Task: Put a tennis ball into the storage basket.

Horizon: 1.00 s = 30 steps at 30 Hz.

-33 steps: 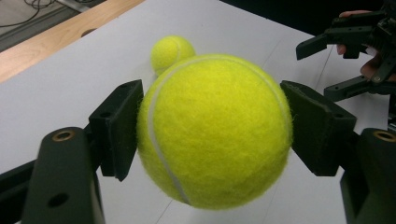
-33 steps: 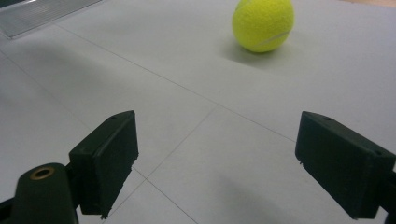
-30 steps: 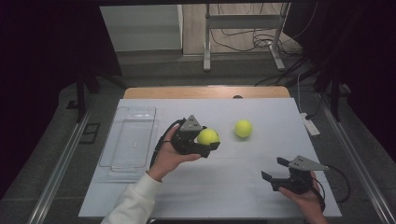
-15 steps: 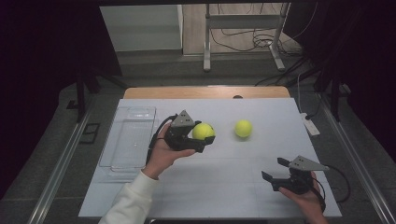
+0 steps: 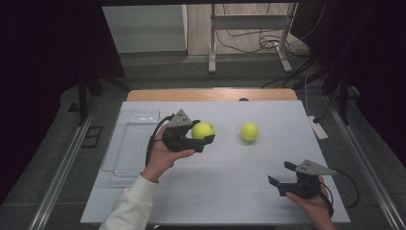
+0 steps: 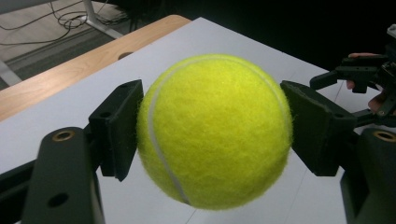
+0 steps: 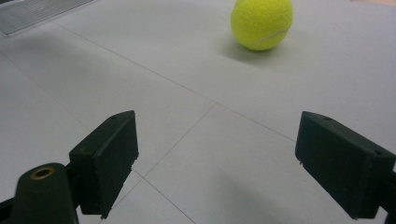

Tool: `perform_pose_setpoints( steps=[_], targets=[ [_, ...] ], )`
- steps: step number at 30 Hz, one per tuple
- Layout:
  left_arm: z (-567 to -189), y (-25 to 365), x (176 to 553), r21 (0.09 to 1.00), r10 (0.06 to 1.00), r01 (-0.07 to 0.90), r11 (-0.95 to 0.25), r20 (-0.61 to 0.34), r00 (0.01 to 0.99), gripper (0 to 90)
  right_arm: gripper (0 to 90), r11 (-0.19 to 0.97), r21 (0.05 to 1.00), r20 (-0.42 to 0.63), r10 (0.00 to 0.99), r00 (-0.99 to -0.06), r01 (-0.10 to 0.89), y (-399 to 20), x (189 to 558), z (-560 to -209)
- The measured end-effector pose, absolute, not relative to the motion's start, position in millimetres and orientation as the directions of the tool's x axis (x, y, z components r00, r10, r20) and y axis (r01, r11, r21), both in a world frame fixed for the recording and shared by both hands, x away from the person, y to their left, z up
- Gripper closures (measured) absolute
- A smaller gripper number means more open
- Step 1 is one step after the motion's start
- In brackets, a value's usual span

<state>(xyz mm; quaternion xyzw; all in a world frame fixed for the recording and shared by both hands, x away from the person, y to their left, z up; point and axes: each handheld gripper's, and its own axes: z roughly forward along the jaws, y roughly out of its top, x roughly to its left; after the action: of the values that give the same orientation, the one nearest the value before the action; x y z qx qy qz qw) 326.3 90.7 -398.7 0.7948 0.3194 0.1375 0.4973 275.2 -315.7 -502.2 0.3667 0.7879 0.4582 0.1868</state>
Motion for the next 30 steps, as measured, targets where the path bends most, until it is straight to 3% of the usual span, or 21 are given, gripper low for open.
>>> perform_pose_setpoints(
  steps=[30],
  targets=[
    [-389.0,121.5,329.8,0.902,0.696,0.369,-0.225,-0.116,0.708,26.5,13.8,0.316,0.858,0.037,0.749,-0.661,0.405,-315.7,275.0,-502.1]
  ],
)
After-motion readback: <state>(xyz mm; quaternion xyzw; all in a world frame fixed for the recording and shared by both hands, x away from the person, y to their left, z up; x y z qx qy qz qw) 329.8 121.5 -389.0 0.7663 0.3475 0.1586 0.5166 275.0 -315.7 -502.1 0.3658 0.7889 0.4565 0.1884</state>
